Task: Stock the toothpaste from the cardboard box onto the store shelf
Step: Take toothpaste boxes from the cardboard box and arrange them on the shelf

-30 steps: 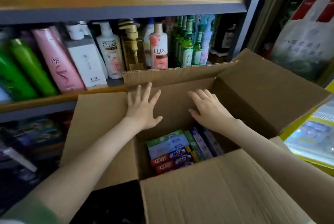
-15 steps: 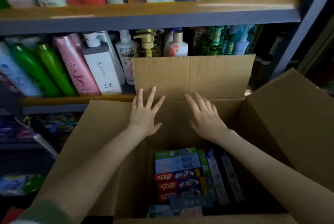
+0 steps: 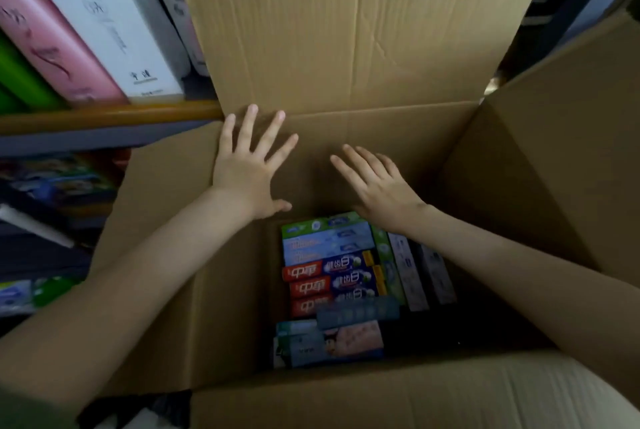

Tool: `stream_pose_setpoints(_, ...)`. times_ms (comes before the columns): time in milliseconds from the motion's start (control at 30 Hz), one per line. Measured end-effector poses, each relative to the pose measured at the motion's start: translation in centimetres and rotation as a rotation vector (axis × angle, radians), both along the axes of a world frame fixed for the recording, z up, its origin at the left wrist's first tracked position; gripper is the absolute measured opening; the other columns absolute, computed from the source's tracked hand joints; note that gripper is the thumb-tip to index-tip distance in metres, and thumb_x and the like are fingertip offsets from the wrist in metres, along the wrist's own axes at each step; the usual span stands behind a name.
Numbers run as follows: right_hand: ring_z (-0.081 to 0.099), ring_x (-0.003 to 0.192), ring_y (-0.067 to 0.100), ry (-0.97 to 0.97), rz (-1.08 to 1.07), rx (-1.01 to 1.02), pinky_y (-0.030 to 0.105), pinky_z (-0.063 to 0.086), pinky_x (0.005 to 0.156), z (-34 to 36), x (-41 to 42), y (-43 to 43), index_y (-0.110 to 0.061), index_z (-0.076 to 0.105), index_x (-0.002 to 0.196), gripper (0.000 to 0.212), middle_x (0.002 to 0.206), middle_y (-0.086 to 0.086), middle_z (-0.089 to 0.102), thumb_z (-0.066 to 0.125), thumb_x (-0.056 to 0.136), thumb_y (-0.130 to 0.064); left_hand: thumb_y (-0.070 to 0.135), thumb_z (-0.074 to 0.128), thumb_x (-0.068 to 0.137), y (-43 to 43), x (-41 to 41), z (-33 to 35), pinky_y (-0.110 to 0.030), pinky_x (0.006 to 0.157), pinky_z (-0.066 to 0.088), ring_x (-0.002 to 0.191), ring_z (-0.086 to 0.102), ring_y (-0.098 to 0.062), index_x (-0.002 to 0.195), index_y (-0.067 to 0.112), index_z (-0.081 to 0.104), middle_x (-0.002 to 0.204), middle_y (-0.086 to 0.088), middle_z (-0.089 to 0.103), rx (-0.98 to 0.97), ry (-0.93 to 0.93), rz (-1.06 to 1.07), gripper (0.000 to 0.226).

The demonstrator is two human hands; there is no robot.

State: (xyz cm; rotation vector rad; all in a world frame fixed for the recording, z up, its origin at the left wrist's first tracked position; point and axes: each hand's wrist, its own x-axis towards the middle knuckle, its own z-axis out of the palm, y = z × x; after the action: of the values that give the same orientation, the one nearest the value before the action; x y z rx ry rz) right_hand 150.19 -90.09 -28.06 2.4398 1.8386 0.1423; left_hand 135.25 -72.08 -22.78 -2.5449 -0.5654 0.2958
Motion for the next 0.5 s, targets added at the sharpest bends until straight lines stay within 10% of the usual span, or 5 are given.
stream_pose_setpoints(233, 0.021, 0.140, 0.029, 0.119, 0.176, -0.295, 0.041, 0.027, 0.108, -2.2, -0.6, -1.1, -0.019, -0.004, 0.153, 0.094, 0.157, 0.009, 0.013, 0.061, 0.089, -0.042, 0.089, 0.031, 0.074, 0.2, -0.2, 0.2, -0.057, 0.113, -0.015, 0.139, -0.030, -0.042, 0.150, 0.029, -0.020, 0.153, -0.008, -0.036, -0.010, 0.028, 0.003, 0.109)
stream_pose_setpoints(500, 0.029, 0.136, 0.026, 0.405, 0.358, -0.820, 0.038, 0.036, 0.102, -6.0, -4.4, -2.6, -0.020, 0.009, 0.150, 0.095, 0.153, 0.007, 0.021, 0.069, 0.082, -0.046, 0.087, 0.032, 0.075, 0.5, 0.0, 0.1, -0.058, 0.113, -0.012, 0.139, -0.029, -0.043, 0.152, 0.029, -0.012, 0.153, -0.010, -0.037, -0.005, 0.033, -0.003, 0.107)
